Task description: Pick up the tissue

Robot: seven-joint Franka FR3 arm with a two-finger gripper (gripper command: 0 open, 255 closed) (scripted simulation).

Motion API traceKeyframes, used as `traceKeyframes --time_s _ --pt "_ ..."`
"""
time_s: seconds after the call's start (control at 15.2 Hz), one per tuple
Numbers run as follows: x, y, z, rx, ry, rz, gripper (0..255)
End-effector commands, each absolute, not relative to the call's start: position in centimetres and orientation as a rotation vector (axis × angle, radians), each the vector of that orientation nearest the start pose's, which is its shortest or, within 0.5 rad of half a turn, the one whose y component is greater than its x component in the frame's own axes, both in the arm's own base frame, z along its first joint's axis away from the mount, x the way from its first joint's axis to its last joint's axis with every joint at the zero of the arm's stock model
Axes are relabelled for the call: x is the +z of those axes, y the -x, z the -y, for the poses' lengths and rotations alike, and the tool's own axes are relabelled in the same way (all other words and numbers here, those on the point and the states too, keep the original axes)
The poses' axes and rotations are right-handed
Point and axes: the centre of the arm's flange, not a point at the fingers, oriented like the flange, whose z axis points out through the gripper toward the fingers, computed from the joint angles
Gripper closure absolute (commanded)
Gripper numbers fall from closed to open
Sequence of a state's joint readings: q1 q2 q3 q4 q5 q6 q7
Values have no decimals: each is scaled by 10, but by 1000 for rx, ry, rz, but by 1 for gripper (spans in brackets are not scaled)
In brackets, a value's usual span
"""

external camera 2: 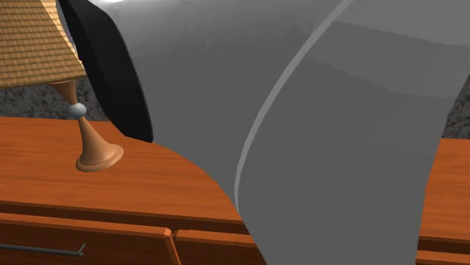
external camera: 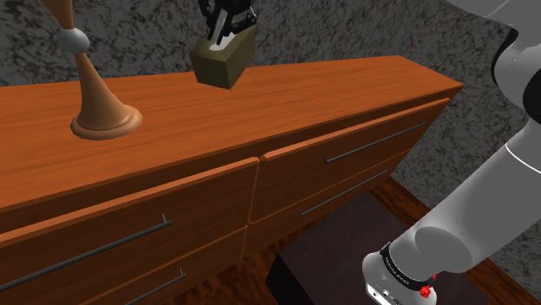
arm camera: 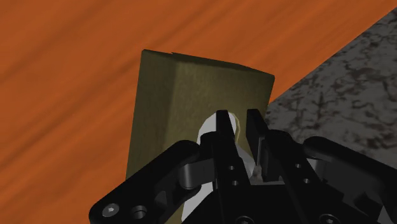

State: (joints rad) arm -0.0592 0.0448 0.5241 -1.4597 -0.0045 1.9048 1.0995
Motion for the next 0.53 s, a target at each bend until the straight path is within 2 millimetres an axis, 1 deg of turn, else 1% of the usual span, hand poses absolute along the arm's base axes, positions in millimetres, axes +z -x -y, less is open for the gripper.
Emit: traceKeyframes --time_s 0.0,0.33,0.46 --pt "704 -536 -259 -394 2674 -885 255" --pt "730 -536 -259 -394 2674 -885 255" --pt "731 -536 -259 -394 2674 -885 255"
